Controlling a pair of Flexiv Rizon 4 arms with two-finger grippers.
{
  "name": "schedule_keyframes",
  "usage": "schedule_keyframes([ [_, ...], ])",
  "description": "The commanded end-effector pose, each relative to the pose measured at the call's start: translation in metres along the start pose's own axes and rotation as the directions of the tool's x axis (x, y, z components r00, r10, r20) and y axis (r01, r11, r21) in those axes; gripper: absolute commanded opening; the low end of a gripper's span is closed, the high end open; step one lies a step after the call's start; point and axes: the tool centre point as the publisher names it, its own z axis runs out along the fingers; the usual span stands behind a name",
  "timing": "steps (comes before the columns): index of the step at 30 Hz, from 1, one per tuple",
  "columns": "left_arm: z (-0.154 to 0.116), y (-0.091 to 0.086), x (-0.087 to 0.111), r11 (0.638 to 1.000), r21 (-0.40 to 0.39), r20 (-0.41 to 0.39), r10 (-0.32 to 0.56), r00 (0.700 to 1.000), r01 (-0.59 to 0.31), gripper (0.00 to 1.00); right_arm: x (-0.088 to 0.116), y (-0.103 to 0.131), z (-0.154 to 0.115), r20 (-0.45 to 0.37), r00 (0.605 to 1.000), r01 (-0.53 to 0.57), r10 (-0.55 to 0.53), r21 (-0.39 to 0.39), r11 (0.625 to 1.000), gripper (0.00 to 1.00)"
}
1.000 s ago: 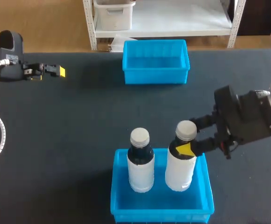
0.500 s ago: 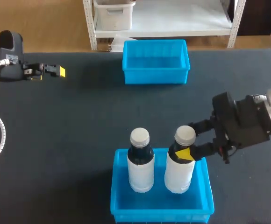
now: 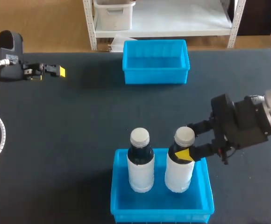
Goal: Pick up the bottle, and place it in the far bin if it is heavy, or in the near bin if it is light.
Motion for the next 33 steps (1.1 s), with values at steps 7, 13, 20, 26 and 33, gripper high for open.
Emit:
schedule_keyframes([
  [7, 0.0, 0.0, 0.0, 1.0, 0.0, 0.0, 0.0, 1.0, 0.0, 1.0, 0.002, -0.003, 0.002, -0.006, 1.0, -0.02, 0.02, -0.004, 1.0, 1.0],
  [13, 0.0, 0.0, 0.0, 1.0, 0.0, 0.0, 0.0, 1.0, 0.0, 1.0, 0.003, -0.006, -0.001, -0.009, 0.999, -0.037, 0.037, -0.006, 0.999, 1.0],
  [20, 0.0, 0.0, 0.0, 1.0, 0.0, 0.0, 0.0, 1.0, 0.0, 1.0, 0.014, -0.014, -0.02, -0.053, 0.997, -0.063, 0.061, -0.032, 0.998, 1.0],
  [26, 0.0, 0.0, 0.0, 1.0, 0.0, 0.0, 0.0, 1.0, 0.0, 1.0, 0.03, -0.03, -0.057, -0.093, 0.993, -0.078, 0.074, -0.044, 0.996, 1.0],
  [33, 0.0, 0.0, 0.0, 1.0, 0.0, 0.0, 0.0, 1.0, 0.0, 1.0, 0.047, -0.075, -0.094, -0.098, 0.974, -0.196, 0.203, 0.072, 0.978, 1.0],
])
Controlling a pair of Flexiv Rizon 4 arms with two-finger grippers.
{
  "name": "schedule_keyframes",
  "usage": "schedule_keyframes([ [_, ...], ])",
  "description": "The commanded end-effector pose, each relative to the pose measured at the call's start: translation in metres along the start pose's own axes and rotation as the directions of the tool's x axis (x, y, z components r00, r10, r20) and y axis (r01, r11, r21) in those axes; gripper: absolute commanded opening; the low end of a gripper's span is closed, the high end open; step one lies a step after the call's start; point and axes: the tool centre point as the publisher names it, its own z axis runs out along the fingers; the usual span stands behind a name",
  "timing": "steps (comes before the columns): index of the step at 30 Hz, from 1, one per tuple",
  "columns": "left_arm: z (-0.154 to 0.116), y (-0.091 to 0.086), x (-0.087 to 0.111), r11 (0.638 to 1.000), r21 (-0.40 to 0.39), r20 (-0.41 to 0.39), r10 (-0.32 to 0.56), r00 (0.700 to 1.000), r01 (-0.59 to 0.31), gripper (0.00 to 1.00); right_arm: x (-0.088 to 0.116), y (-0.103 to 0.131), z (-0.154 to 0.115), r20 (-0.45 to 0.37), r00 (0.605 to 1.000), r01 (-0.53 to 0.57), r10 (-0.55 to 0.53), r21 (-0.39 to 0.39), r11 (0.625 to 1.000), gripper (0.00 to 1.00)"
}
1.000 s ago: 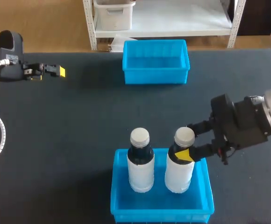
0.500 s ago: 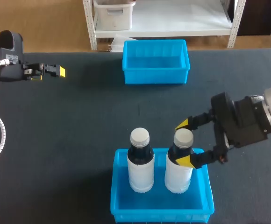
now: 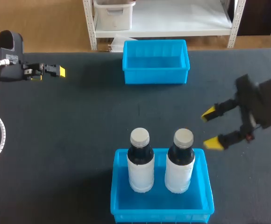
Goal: Pick up the bottle, and place it in the far bin if it is heavy, or in the near bin if it is light.
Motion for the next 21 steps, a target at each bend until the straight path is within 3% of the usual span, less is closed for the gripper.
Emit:
schedule_keyframes([
  [1, 0.0, 0.0, 0.0, 1.0, 0.0, 0.0, 0.0, 1.0, 0.0, 1.0, 0.007, -0.023, -0.028, -0.016, 0.999, -0.04, 0.04, 0.034, 0.999, 1.0],
  [14, 0.0, 0.0, 0.0, 1.0, 0.0, 0.0, 0.0, 1.0, 0.0, 1.0, -0.002, -0.126, -0.035, -0.019, 0.99, -0.137, 0.139, 0.059, 0.989, 1.0],
  [21, 0.0, 0.0, 0.0, 1.0, 0.0, 0.0, 0.0, 1.0, 0.0, 1.0, -0.005, -0.141, -0.034, -0.042, 0.988, -0.146, 0.147, 0.033, 0.989, 1.0],
])
